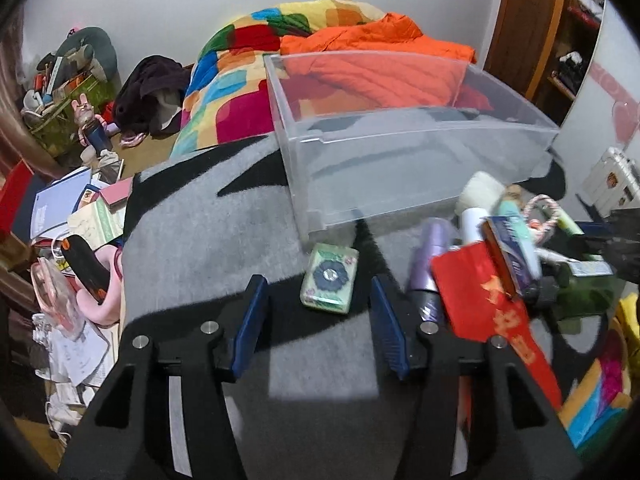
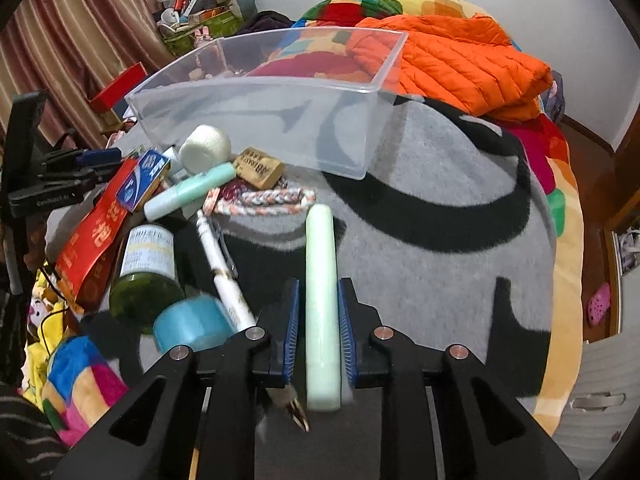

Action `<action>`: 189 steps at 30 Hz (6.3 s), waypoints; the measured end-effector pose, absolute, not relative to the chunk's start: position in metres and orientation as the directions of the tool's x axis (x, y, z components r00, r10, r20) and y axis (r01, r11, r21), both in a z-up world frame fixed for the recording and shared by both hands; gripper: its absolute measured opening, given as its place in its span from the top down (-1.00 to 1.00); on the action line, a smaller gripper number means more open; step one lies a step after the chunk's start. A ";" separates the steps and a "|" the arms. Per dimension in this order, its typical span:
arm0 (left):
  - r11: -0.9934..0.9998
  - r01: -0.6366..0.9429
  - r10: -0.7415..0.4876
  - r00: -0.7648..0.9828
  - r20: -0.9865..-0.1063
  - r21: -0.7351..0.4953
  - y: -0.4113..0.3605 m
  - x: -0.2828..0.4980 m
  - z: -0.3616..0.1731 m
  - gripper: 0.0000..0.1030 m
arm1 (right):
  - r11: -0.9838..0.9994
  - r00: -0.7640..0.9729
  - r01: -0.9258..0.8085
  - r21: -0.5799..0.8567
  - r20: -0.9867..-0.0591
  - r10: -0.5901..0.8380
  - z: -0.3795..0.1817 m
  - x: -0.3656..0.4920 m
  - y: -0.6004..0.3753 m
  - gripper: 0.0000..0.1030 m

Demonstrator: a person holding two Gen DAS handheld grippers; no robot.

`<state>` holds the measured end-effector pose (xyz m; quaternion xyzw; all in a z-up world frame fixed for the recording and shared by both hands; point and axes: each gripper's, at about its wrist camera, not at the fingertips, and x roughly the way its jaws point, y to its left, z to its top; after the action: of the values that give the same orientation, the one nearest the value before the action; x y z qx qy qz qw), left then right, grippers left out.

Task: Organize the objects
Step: 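Grasp the pale green tube with the right tool while the left tool grasps the green block, then lower the green tube into the box with the right tool while the left drops the block, then grasp the green glass bottle with the right tool while the left grasps the Max box, then place the green bottle in the box with the right tool while the left places the Max box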

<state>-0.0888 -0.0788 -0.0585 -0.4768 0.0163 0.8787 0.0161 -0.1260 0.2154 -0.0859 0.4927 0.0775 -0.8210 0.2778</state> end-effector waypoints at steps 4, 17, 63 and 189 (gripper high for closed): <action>-1.000 -0.019 0.026 -0.526 -0.850 -0.018 -0.087 -0.100 -0.067 0.16 | -0.842 -0.384 0.523 0.132 -0.845 -0.371 -0.087 -0.128 0.211 0.67; -0.998 0.069 -0.040 -0.628 -0.777 -0.005 -0.094 -0.069 -0.045 0.53 | -0.883 -0.476 0.459 0.099 -0.812 -0.339 -0.069 -0.111 0.231 0.72; -0.989 -0.033 0.132 -0.656 -0.743 -0.146 -0.064 -0.167 -0.020 0.53 | -0.846 -0.451 0.514 0.143 -0.794 -0.408 -0.040 -0.238 0.133 0.72; -0.996 -0.018 0.079 -0.686 -0.723 -0.092 -0.051 -0.145 -0.004 0.48 | -0.853 -0.524 0.477 0.212 -0.711 -0.469 -0.017 -0.210 0.143 0.28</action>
<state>-0.1454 -0.0514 -0.0044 -0.3953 -0.0385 0.9174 0.0264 -0.2105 0.1427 -0.0169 0.4059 0.0049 -0.8728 0.2710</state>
